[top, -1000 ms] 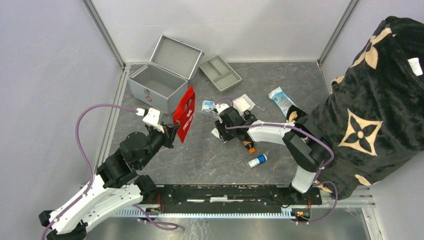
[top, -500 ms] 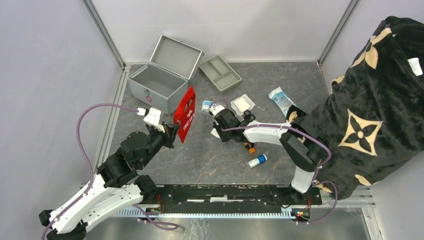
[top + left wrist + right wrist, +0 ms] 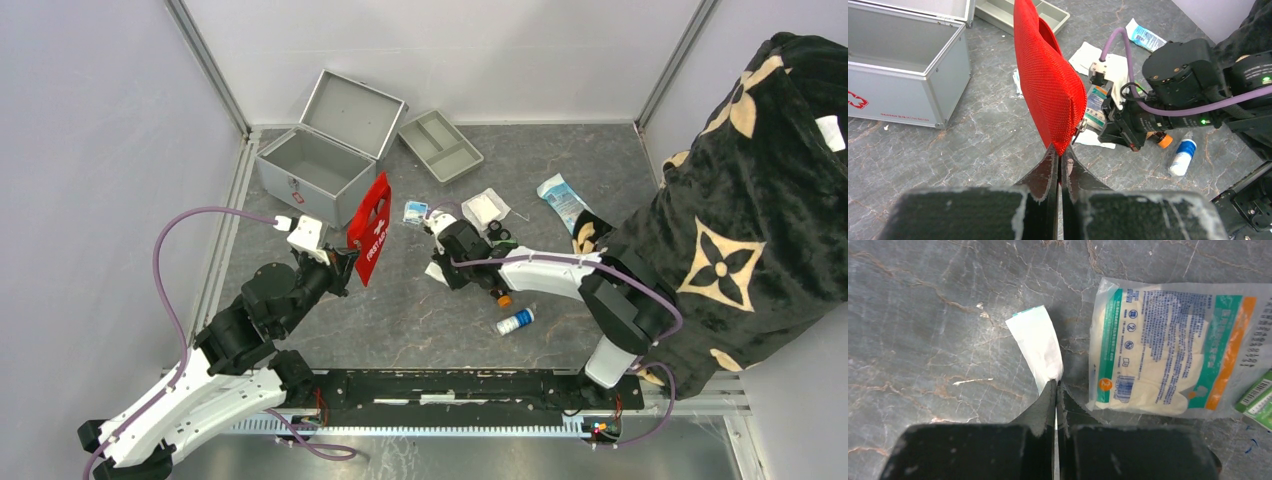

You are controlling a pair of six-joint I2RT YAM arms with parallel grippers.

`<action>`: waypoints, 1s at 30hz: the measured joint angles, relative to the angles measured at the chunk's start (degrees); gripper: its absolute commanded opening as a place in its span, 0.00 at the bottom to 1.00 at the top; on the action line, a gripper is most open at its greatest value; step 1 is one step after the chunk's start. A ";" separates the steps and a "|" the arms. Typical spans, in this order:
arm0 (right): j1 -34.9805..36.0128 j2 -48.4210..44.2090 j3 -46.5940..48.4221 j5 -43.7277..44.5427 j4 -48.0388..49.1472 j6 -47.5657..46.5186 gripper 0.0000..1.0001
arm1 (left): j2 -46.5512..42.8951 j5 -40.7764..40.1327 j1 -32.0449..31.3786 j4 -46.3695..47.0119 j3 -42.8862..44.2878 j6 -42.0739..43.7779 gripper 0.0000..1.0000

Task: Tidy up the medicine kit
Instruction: Pick up the medical item at the center of the board.

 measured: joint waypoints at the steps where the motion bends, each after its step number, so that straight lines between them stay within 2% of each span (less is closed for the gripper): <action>1: 0.00 -0.83 -0.33 -0.15 -0.11 -0.02 0.00 | 0.00 0.00 0.00 0.00 0.00 0.00 0.02; 9: 0.00 -11.34 -4.02 2.01 1.84 -2.95 0.00 | 0.00 0.96 0.00 0.07 -0.09 0.02 0.02; 14: 0.00 -23.78 -12.44 8.02 9.70 -9.46 0.00 | 0.02 3.98 0.00 0.17 -0.61 0.11 0.02; 18: -0.02 -38.34 -24.02 12.11 22.62 -18.69 0.00 | 0.76 8.26 0.00 0.37 -0.76 0.87 0.02; 21: -0.04 -45.38 -30.25 11.65 32.87 -27.93 0.00 | 1.84 11.54 0.00 0.81 -0.79 1.95 0.02; 26: 0.44 -48.43 -32.50 5.38 41.35 -43.30 0.00 | 4.33 18.88 0.00 1.75 -0.79 4.00 0.02; 30: 2.38 -48.52 -32.48 0.48 43.54 -55.32 0.00 | 6.86 23.96 0.00 1.75 -0.79 5.88 0.02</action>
